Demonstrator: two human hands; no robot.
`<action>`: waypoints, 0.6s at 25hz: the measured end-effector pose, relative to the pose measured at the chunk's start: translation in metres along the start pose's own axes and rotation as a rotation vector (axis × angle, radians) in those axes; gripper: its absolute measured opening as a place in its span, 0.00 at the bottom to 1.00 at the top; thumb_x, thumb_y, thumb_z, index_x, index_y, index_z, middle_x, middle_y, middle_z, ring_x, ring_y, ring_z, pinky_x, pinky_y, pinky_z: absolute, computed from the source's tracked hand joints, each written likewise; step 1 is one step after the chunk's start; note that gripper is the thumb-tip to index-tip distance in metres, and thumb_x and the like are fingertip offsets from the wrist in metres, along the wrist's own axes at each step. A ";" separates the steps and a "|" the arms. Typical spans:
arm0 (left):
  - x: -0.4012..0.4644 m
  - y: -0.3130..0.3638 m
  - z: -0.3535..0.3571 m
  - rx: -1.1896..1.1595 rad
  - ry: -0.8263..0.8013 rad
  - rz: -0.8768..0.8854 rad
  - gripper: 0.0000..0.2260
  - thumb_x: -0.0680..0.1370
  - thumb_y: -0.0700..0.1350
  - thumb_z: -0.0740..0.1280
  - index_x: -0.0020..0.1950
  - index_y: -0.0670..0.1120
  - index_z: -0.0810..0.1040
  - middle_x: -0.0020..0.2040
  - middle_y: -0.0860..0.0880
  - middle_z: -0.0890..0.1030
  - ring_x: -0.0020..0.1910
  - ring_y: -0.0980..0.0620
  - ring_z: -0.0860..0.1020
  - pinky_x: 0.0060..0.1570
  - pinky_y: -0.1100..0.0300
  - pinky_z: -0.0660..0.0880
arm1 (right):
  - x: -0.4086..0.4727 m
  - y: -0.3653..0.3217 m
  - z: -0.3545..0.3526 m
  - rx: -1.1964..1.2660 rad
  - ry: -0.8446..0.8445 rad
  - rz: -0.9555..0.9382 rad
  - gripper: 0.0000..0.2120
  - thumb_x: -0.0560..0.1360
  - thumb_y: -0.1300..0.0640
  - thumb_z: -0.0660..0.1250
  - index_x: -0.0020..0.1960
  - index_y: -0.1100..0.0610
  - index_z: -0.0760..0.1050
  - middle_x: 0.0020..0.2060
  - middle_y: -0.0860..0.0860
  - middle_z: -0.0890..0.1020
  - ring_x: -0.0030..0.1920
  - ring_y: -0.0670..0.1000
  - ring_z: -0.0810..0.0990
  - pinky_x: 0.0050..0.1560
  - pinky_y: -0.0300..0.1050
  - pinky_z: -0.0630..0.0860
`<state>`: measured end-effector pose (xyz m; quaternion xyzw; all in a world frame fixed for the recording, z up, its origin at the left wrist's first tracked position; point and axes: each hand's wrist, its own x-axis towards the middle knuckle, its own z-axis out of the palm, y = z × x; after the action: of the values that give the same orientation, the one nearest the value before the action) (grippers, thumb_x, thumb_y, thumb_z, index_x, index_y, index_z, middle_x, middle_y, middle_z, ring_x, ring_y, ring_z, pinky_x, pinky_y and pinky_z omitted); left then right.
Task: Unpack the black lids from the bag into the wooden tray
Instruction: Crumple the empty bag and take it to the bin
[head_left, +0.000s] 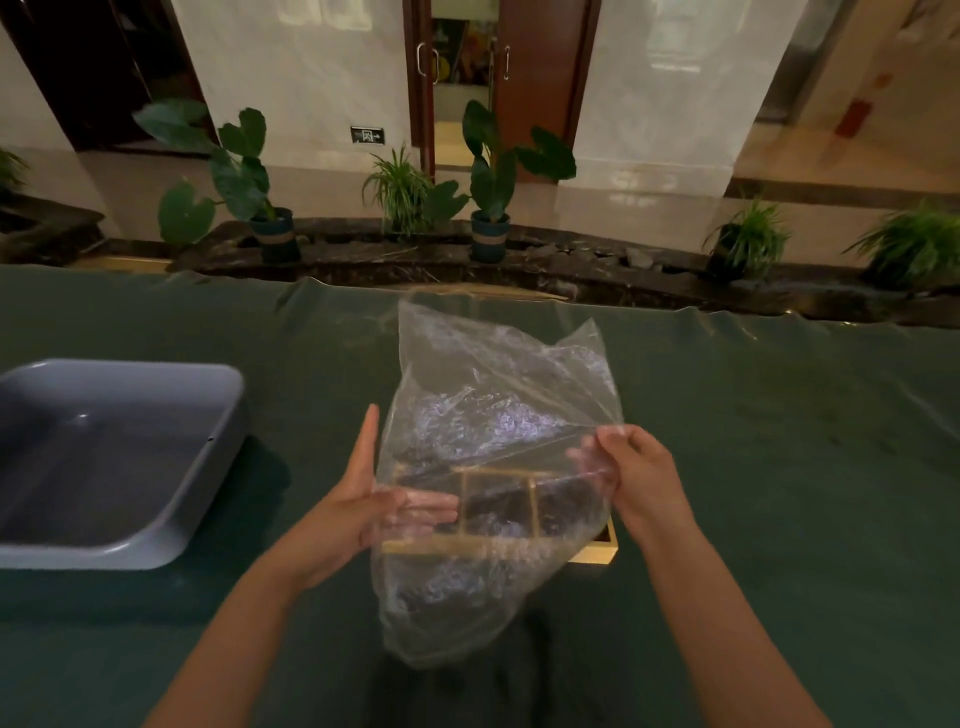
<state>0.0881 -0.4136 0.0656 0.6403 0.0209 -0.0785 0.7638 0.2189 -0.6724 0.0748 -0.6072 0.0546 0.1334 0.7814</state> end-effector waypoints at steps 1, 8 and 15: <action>0.000 -0.001 0.002 0.037 0.024 0.001 0.38 0.78 0.44 0.62 0.64 0.77 0.39 0.58 0.42 0.81 0.57 0.42 0.79 0.52 0.58 0.78 | -0.001 0.003 0.001 -0.079 0.024 -0.067 0.04 0.77 0.58 0.62 0.47 0.59 0.72 0.35 0.53 0.83 0.32 0.49 0.84 0.30 0.39 0.79; 0.005 0.000 0.010 0.561 0.367 0.318 0.24 0.80 0.40 0.56 0.72 0.59 0.58 0.40 0.65 0.82 0.39 0.65 0.80 0.41 0.77 0.71 | -0.018 0.002 -0.007 -0.323 -0.272 -0.176 0.45 0.70 0.50 0.71 0.70 0.32 0.42 0.46 0.51 0.86 0.42 0.51 0.85 0.44 0.44 0.82; 0.001 0.012 0.001 0.885 0.183 0.065 0.38 0.70 0.45 0.73 0.71 0.64 0.56 0.61 0.66 0.72 0.54 0.72 0.71 0.56 0.72 0.69 | -0.025 -0.009 -0.021 -0.852 -0.380 -0.262 0.37 0.69 0.64 0.71 0.67 0.33 0.63 0.37 0.46 0.81 0.35 0.41 0.78 0.42 0.35 0.78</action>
<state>0.0912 -0.4125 0.0776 0.9098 0.0326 0.0010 0.4137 0.1995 -0.6979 0.0845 -0.8398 -0.2254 0.1527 0.4697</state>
